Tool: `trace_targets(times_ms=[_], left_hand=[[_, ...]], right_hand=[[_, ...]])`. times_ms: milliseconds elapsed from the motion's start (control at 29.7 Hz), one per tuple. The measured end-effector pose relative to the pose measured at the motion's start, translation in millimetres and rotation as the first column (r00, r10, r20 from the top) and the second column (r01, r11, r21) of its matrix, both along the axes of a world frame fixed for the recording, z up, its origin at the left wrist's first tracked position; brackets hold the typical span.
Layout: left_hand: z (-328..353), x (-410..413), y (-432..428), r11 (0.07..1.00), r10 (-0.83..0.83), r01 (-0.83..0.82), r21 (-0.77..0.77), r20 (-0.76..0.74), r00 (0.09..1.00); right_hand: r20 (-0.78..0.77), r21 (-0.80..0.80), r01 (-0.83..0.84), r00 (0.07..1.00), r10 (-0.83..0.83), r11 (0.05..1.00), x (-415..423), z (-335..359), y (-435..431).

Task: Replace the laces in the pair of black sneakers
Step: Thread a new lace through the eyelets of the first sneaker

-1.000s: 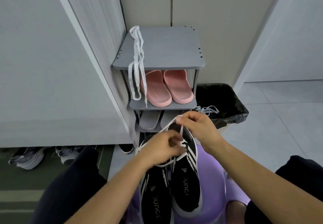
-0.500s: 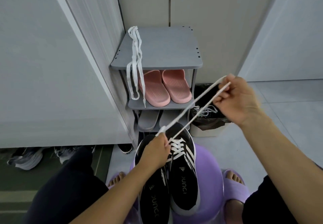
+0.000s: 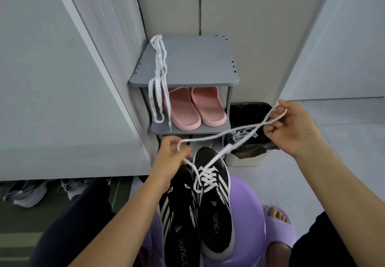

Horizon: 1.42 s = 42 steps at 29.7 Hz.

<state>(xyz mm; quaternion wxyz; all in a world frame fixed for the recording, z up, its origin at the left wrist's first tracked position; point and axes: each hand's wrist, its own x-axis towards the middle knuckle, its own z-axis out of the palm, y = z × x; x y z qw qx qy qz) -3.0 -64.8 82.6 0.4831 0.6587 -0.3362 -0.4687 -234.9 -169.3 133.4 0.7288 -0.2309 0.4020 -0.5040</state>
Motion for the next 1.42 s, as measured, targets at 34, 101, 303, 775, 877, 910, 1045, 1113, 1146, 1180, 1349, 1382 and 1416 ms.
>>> trace_targets(times_ms=[34,101,303,775,877,910,1045,1113,1146,1180,1349,1382,1416], left_hand=[[-8,1,0,0.979,-0.166,0.151,0.134,0.109,0.980],[-22,-2,1,0.896,-0.398,0.326,0.301,0.225,0.889],[-30,-20,-4,0.897,-0.415,0.312,0.314,0.352,0.839],[-30,-37,-26,0.940,-0.298,0.237,0.244,0.255,0.920],[-18,-37,-32,0.954,-0.279,0.284,0.100,-0.062,0.958],[-14,-37,-33,0.943,-0.308,0.325,0.078,-0.171,0.936],[-25,-40,-31,0.885,-0.449,0.369,0.285,0.312,0.837],[-36,-46,-27,0.822,-0.569,0.383,0.421,0.629,0.529],[-40,-48,-25,0.804,-0.591,0.391,0.448,0.677,0.439],[-43,-49,-24,0.803,-0.590,0.399,0.442,0.683,0.431],[-22,-43,-29,0.961,-0.206,0.187,0.205,0.077,0.976],[-13,-39,-28,0.984,-0.084,0.092,0.154,-0.058,0.995],[-3,-33,-28,0.996,0.011,0.003,0.088,-0.148,0.989]], right_hand=[[-0.054,-0.031,-0.022,0.998,0.020,0.999,-1,-1,-1],[-0.155,-0.077,-0.094,0.985,0.081,0.993,6,-1,1],[-0.321,-0.151,-0.220,0.933,0.162,0.964,18,-1,9],[-0.467,-0.307,-0.210,0.883,0.045,0.928,21,7,3],[-0.507,-0.294,-0.208,0.861,0.032,0.933,23,4,2],[-0.518,-0.294,-0.222,0.854,0.040,0.930,24,5,2],[-0.532,-0.293,-0.275,0.843,0.083,0.916,29,4,6],[-0.460,-0.272,-0.266,0.880,0.118,0.925,31,5,8],[-0.404,-0.260,-0.245,0.906,0.126,0.934,30,6,8],[-0.358,-0.248,-0.218,0.926,0.120,0.944,28,7,7],[-0.382,-0.218,-0.156,0.922,0.062,0.963,19,4,4],[-0.400,-0.212,-0.162,0.914,0.066,0.964,19,2,4],[-0.410,-0.207,-0.165,0.910,0.067,0.964,19,1,5]])
